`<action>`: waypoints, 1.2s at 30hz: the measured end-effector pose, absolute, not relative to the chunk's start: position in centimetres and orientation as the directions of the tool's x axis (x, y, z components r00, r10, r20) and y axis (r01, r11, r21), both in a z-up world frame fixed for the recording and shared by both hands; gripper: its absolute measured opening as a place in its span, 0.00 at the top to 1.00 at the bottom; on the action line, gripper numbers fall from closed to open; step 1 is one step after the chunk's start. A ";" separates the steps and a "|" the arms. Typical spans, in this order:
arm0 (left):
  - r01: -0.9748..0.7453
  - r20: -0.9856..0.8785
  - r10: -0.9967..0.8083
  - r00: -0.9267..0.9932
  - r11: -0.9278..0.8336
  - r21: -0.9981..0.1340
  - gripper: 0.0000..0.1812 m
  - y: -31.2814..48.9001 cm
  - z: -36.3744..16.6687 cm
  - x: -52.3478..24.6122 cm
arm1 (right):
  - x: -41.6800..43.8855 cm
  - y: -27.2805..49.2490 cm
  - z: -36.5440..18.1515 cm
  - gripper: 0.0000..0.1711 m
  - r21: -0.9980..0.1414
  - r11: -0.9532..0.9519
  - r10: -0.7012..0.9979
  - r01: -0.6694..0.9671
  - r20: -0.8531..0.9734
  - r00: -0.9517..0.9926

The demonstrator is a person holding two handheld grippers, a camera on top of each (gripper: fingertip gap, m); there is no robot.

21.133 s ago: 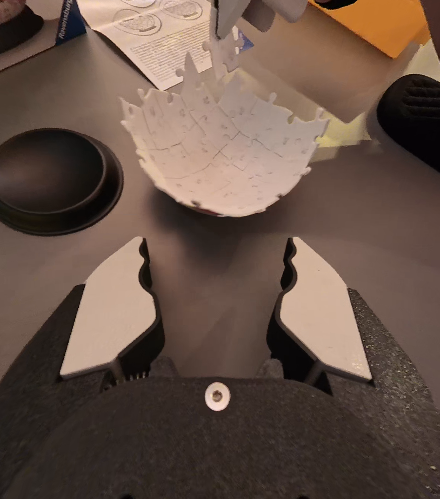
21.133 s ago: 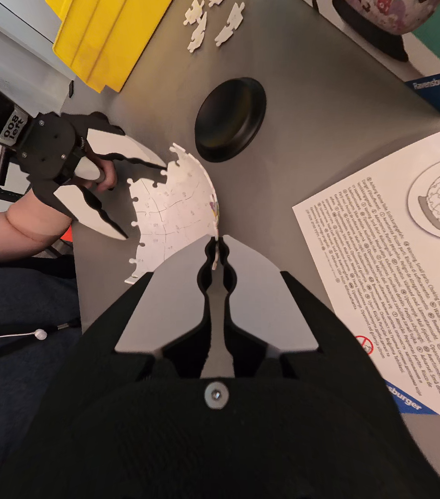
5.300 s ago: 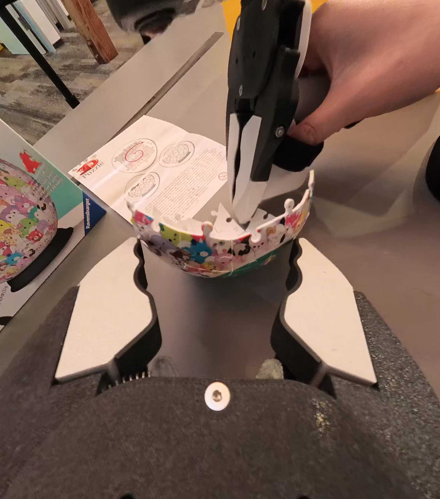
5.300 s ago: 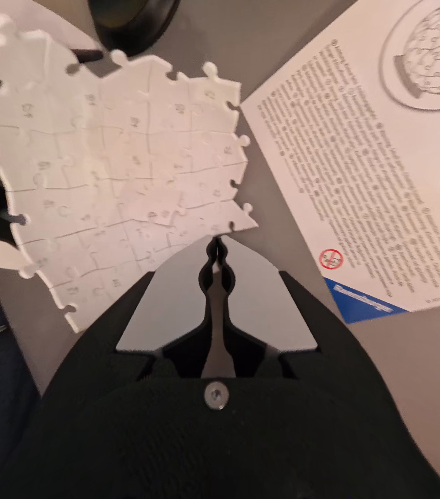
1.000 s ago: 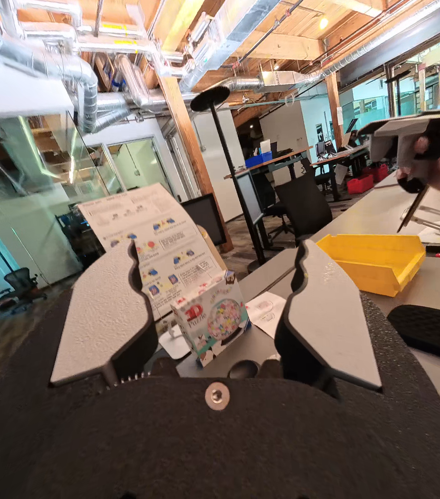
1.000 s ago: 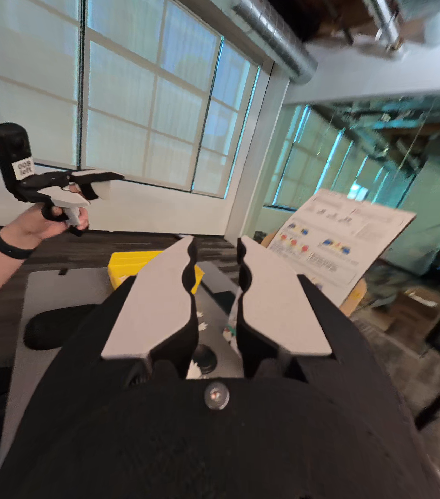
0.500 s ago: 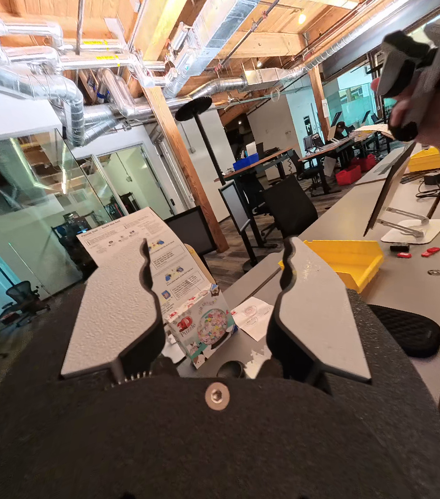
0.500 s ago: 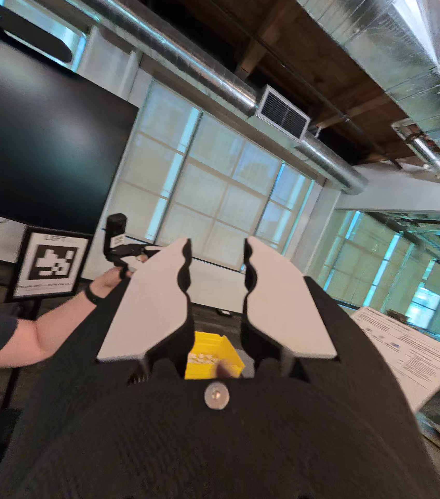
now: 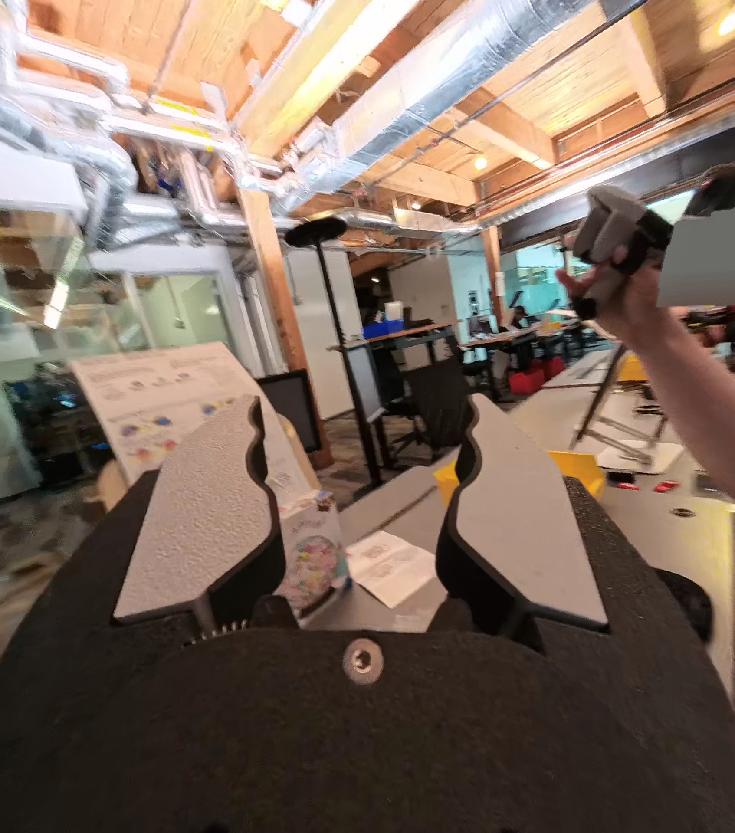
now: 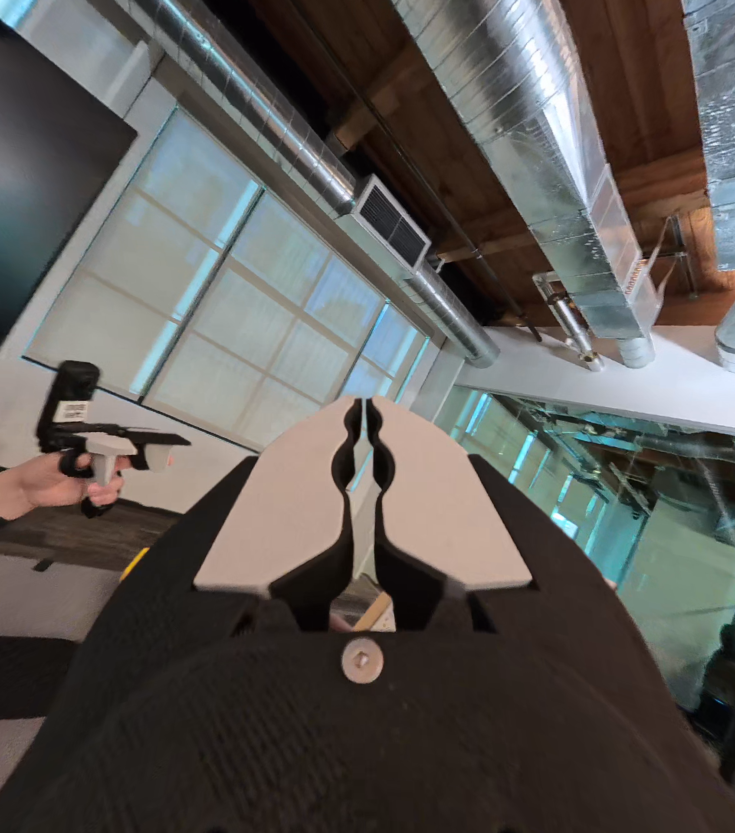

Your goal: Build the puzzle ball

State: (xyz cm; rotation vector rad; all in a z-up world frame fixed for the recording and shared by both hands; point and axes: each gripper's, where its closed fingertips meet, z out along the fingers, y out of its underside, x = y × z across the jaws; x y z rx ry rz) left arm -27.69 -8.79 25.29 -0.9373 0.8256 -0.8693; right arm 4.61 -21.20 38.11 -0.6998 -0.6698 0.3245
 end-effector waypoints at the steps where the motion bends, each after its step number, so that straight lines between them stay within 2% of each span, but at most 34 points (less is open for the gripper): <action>1: 0.260 -0.179 -0.912 0.369 0.287 -0.922 0.55 -8.4 24.4 -27.3 | 4.4 -20.5 37.6 0.98 -0.698 0.711 0.524 -0.083 0.447 0.725; 3: 0.271 -0.128 -0.929 0.347 0.230 -0.935 0.57 -7.0 22.9 -26.7 | 4.2 -18.7 36.6 0.94 -0.754 0.640 0.617 -0.147 0.390 0.684; 5: 0.260 -0.106 -0.931 0.349 0.205 -0.944 0.64 -5.6 21.3 -26.2 | 3.9 -16.5 35.0 0.83 -0.828 0.538 0.707 -0.156 0.343 0.619; 6: 0.260 -0.100 -0.930 0.354 0.201 -0.945 0.66 -5.1 20.6 -26.0 | 4.1 -15.3 34.5 0.85 -0.858 0.482 0.737 -0.179 0.286 0.612; 7: 0.261 -0.102 -0.929 0.355 0.203 -0.944 0.67 -4.8 19.9 -25.8 | 4.3 -14.1 34.1 0.90 -0.871 0.449 0.751 -0.199 0.247 0.612; 9: 0.255 -0.115 -0.929 0.351 0.213 -0.943 0.75 -4.5 18.5 -25.4 | 4.5 -12.1 32.7 1.00 -0.876 0.458 0.730 -0.152 0.273 0.626; 11: 0.248 -0.124 -0.926 0.357 0.221 -0.943 0.79 -4.2 16.9 -24.9 | 5.6 -10.1 31.9 1.00 -0.850 0.514 0.636 -0.116 0.287 0.716; 14: 0.193 -0.076 -0.938 0.337 0.148 -0.970 0.79 -3.7 13.0 -23.2 | 6.1 -9.0 30.8 1.00 -0.858 0.445 0.715 -0.256 0.169 0.678; 16: 0.122 -0.047 -0.942 0.334 0.092 -0.988 0.79 -3.4 9.4 -21.7 | 6.1 -8.3 29.9 1.00 -0.855 0.420 0.763 -0.305 0.151 0.628; 20: -0.099 -0.052 -0.930 0.365 0.017 -0.995 0.65 -3.8 1.6 -18.5 | 5.4 -7.6 28.1 0.99 -0.836 0.372 0.881 -0.404 0.180 0.439; 23: -0.217 -0.063 -0.917 0.394 -0.026 -0.976 0.56 -4.0 -2.5 -16.9 | 4.2 -6.6 25.6 0.99 -0.887 0.198 0.974 -0.417 0.129 0.186; 25: -0.280 -0.022 -0.909 0.415 -0.105 -0.954 0.51 -4.0 -5.1 -16.0 | 3.2 -2.8 22.5 0.99 -0.939 0.106 0.968 -0.326 0.023 0.248; 27: -0.335 0.002 -0.898 0.440 -0.167 -0.927 0.47 -3.6 -7.3 -15.4 | 1.8 1.9 15.5 0.86 -0.998 0.016 0.900 -0.060 -0.011 0.435; 28: -0.354 0.010 -0.892 0.452 -0.189 -0.916 0.47 -3.5 -8.1 -15.1 | 1.5 3.7 11.3 0.80 -0.994 -0.063 0.858 0.085 -0.010 0.514; 30: -0.379 0.026 -0.890 0.455 -0.220 -0.899 0.48 -3.5 -9.4 -14.5 | 1.0 5.4 4.0 0.78 -0.940 -0.194 0.812 0.279 0.005 0.583; 34: -0.484 -0.013 -0.884 0.468 -0.244 -0.840 0.48 -3.0 -12.3 -13.4 | -0.5 7.0 -2.8 0.81 -0.883 -0.375 0.764 0.283 -0.122 0.633; 36: -0.520 -0.041 -0.878 0.477 -0.245 -0.818 0.48 -2.6 -13.1 -12.9 | -1.1 7.5 -5.5 0.82 -0.829 -0.434 0.763 0.353 -0.130 0.634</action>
